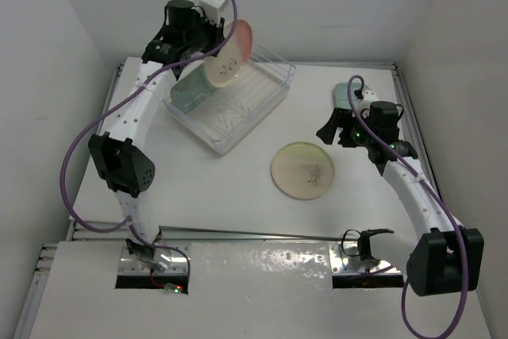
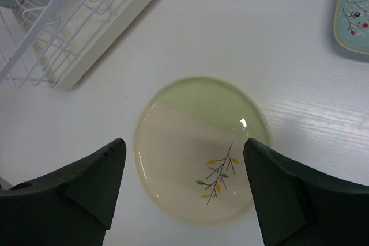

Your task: Unload the plates from the dish rack

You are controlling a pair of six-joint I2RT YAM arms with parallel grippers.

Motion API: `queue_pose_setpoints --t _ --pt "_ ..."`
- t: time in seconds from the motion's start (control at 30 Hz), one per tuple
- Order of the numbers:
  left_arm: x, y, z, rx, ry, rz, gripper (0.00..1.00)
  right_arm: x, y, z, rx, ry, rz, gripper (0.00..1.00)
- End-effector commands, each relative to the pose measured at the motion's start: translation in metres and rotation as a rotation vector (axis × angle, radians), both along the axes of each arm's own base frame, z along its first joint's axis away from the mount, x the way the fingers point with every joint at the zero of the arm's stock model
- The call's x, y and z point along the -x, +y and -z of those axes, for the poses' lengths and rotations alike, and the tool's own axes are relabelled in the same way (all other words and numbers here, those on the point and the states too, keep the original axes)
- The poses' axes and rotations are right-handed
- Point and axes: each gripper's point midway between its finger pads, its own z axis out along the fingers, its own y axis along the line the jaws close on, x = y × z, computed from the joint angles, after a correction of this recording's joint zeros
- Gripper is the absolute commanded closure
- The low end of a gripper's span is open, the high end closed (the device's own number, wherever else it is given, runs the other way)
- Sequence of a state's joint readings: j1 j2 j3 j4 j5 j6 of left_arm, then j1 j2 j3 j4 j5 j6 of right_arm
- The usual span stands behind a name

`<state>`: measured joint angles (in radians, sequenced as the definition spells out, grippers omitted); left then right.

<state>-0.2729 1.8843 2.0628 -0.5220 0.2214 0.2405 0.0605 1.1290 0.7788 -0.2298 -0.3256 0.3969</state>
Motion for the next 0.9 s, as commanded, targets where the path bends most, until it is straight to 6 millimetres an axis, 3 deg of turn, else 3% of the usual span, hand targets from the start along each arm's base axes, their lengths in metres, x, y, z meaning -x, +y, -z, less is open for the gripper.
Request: queue_pose_setpoints --t 0.0,0.03,0.1,0.17,0.27,0.4,0.5,0.67,0.87 --pt "0.046 -0.054 -0.108 0.142 -0.248 0.161 1.00 -0.013 -0.011 -0.040 0.012 -0.104 0.077 0.19" --pt "0.058 -0.076 -0.097 0.142 -0.214 0.216 1.00 -0.013 -0.015 -0.041 0.023 -0.103 0.094 0.18" --pt "0.081 -0.107 -0.088 0.182 -0.162 0.311 1.00 -0.011 -0.026 -0.047 0.055 -0.108 0.154 0.18" --pt "0.098 -0.132 -0.065 0.229 -0.062 0.405 1.00 -0.005 -0.041 -0.047 0.102 -0.100 0.223 0.17" --pt "0.112 -0.155 -0.028 0.230 0.049 0.473 1.00 0.007 -0.065 -0.040 0.181 -0.075 0.329 0.17" --pt "0.143 -0.194 0.022 0.218 0.189 0.590 1.00 0.024 -0.082 -0.041 0.242 -0.066 0.399 0.16" --pt "0.163 -0.213 0.057 0.245 0.279 0.673 1.00 0.035 -0.088 -0.039 0.265 -0.056 0.419 0.15" --pt "0.188 -0.244 0.097 0.237 0.370 0.758 1.00 0.048 -0.081 -0.031 0.251 -0.016 0.379 0.15" --pt "0.198 -0.257 0.131 0.265 0.443 0.803 1.00 0.056 -0.074 -0.018 0.238 0.033 0.337 0.15"
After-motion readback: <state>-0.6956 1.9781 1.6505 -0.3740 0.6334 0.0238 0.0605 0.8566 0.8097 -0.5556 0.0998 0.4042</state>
